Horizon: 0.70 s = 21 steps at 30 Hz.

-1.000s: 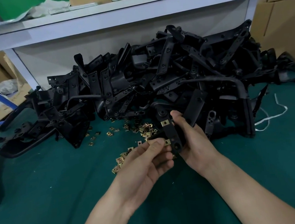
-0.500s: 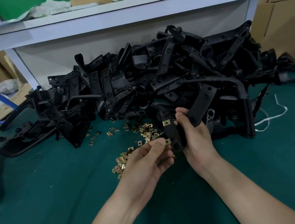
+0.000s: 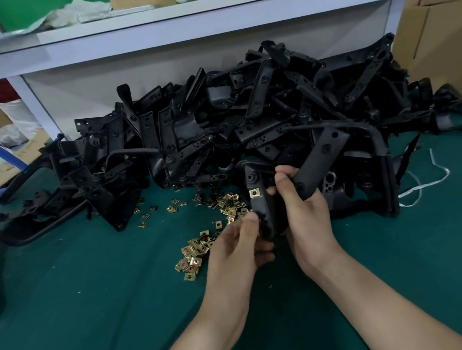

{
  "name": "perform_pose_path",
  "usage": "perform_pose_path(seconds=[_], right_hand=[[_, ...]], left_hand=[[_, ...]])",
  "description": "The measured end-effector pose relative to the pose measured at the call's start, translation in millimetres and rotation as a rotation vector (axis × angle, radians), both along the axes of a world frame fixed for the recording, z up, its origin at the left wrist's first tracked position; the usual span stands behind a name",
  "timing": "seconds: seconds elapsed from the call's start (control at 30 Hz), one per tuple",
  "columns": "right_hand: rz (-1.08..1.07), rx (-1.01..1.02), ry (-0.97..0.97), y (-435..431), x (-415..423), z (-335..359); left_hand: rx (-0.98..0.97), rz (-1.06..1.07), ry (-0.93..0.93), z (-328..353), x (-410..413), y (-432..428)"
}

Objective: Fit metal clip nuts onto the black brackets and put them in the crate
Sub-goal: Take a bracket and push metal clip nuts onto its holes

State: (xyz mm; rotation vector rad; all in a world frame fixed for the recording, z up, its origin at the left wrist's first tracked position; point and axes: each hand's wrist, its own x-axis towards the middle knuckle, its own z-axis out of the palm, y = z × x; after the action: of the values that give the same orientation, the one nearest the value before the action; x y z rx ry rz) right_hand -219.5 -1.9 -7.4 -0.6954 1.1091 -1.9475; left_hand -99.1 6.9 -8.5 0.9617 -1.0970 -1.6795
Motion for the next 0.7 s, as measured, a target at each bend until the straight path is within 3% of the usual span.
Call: perform_pose_path(seconds=[0.13,0.23,0.7], right_hand=[[-0.017,-0.018,0.019,-0.1,0.6,-0.9],[-0.019,-0.031,0.027,-0.2,2.0,-2.5],[-0.047,-0.099,0.151,-0.4,10.2,-6.6]], left_hand=[[-0.283,-0.053,-0.362,0.4,-1.3,6.8],[-0.355,0.009,-0.506,1.1,-3.9,5.8],[-0.628,0.195,-0.646,-5.6,-3.9,-1.2]])
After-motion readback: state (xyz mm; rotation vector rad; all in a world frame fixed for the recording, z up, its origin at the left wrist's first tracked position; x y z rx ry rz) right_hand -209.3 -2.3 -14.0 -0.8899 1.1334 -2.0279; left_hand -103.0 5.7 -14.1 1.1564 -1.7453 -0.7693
